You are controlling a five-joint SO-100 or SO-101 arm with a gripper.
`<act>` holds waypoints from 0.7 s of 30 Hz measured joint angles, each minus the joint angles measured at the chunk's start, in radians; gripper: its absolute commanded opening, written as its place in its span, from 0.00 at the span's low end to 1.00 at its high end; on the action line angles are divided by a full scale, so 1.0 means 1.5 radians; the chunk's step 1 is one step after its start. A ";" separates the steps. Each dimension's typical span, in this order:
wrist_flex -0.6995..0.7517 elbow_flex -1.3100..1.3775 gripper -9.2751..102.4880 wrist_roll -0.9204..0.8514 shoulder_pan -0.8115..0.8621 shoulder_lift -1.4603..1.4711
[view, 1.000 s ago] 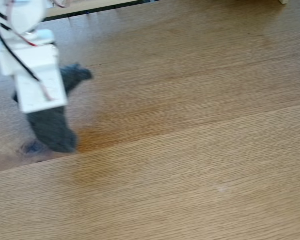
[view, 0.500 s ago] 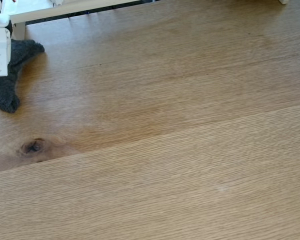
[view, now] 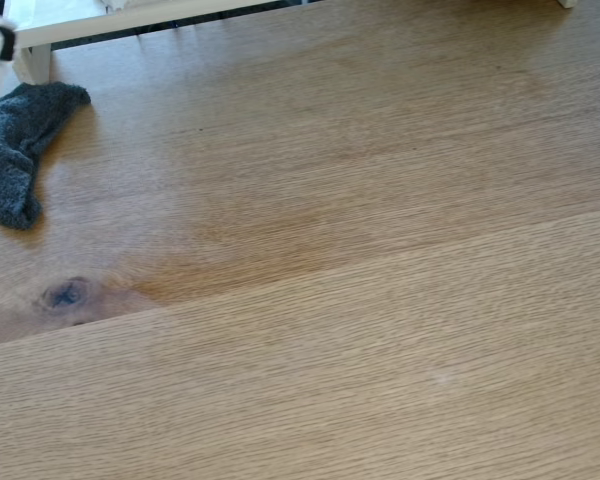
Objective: Clean the area in front of the robot
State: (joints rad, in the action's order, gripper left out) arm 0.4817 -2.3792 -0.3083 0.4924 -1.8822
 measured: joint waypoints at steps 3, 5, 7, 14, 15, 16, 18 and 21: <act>0.039 -0.005 0.08 0.053 -0.180 -0.074; 0.020 -0.010 0.08 0.092 -0.296 -0.095; -0.009 -0.012 0.08 0.139 -0.372 -0.100; -0.062 -0.013 0.08 0.229 -0.408 -0.100; -0.064 -0.013 0.08 0.234 -0.404 -0.100; -0.064 -0.013 0.08 0.237 -0.399 -0.100; -0.045 -0.013 0.08 0.240 -0.386 -0.100; 0.042 -0.036 0.08 0.259 -0.356 -0.126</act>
State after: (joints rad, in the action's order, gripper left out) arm 0.5446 -2.4329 0.0798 -0.0414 -2.0709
